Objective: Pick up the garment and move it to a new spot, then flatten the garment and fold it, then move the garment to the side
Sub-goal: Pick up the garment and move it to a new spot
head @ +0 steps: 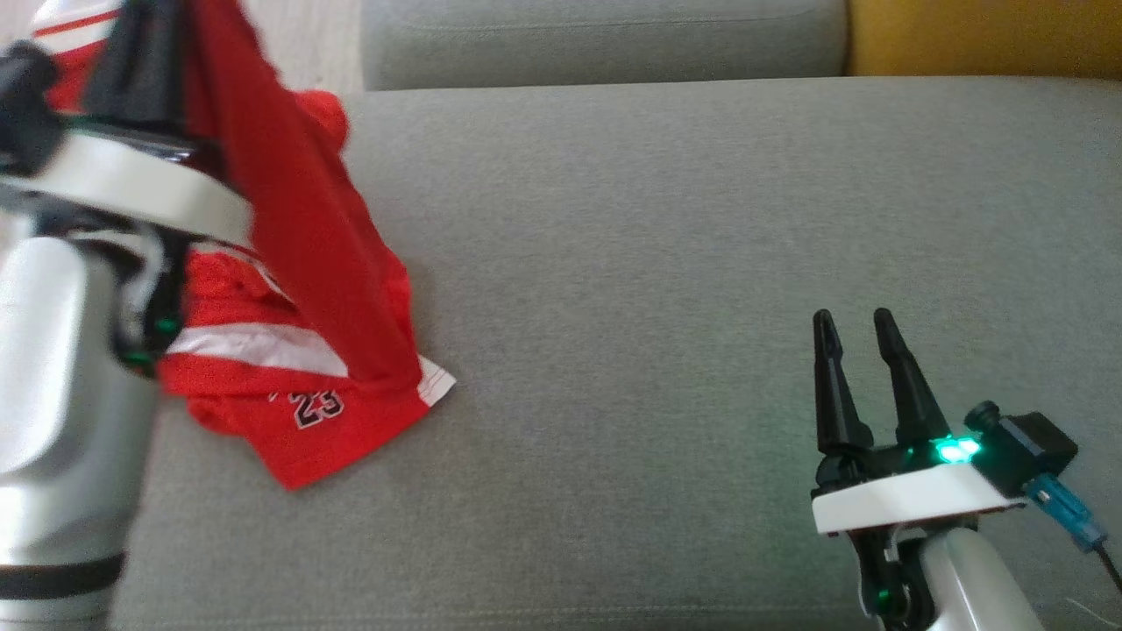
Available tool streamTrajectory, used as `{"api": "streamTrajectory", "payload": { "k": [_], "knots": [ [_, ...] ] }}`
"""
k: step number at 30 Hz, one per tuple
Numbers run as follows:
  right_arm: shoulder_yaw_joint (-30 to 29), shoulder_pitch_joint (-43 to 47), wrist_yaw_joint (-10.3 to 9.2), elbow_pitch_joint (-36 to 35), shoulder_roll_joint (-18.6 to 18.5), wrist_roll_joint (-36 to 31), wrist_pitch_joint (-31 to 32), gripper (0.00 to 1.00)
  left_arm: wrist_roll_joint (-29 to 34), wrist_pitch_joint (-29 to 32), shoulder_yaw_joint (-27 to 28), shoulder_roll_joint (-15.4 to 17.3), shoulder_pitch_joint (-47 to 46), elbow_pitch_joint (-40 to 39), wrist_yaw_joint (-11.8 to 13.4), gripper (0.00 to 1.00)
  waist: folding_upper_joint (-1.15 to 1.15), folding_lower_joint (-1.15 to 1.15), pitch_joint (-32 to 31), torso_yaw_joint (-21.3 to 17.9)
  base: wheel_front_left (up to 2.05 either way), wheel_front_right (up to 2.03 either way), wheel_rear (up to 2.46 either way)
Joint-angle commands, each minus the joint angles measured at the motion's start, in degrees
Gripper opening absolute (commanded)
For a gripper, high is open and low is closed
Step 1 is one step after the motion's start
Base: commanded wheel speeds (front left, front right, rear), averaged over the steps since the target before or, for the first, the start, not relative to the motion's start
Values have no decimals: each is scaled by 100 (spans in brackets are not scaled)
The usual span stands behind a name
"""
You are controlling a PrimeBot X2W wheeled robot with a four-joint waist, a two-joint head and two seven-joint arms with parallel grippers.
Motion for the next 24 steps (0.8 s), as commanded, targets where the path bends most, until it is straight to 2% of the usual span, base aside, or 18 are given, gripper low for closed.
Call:
{"api": "streamTrajectory", "payload": {
  "k": [1,7,12,13,17,20,21,22,23,24],
  "knots": [
    [172,-102,-4,-186,-32,33,-62,100,-59,104,66,15,-349,-387,16,0,0,0,-55,-129,0,0,0],
    [216,-186,-4,-305,-32,28,-62,100,-135,300,-318,-593,-472,-784,155,0,0,0,-111,-612,0,0,0],
    [175,-307,-4,-453,-32,23,-62,100,-164,270,-577,-1113,-590,-794,316,0,0,0,-41,-1119,0,0,0],
    [175,-307,-4,-453,-32,23,-62,100,-164,270,-577,-1113,-590,-794,316,0,0,0,-41,-1119,0,0,0],
    [90,-415,-4,-633,-32,44,-62,100,-136,164,-684,-1349,-563,-460,458,0,0,0,91,-1548,0,0,0],
    [-29,-486,-4,-733,-32,79,-62,100,-113,90,-778,-1428,-450,105,505,0,0,0,215,-1783,0,0,0],
    [-61,-504,-4,-754,-32,94,-62,100,-109,83,-816,-1443,-402,353,508,13,0,0,258,-1842,0,0,0],
    [-84,-521,-4,-768,-32,106,-62,100,-80,74,-877,-1446,-359,607,495,91,0,0,303,-1891,0,0,0],
    [-100,-536,-4,-774,-32,112,-62,100,-63,44,-942,-1451,-326,849,448,100,0,0,337,-1927,0,0,0],
    [-104,-546,-4,-779,-32,117,-62,100,-37,-1,-1003,-1446,-297,1082,399,100,0,0,359,-1951,0,0,0]
  ]
}}
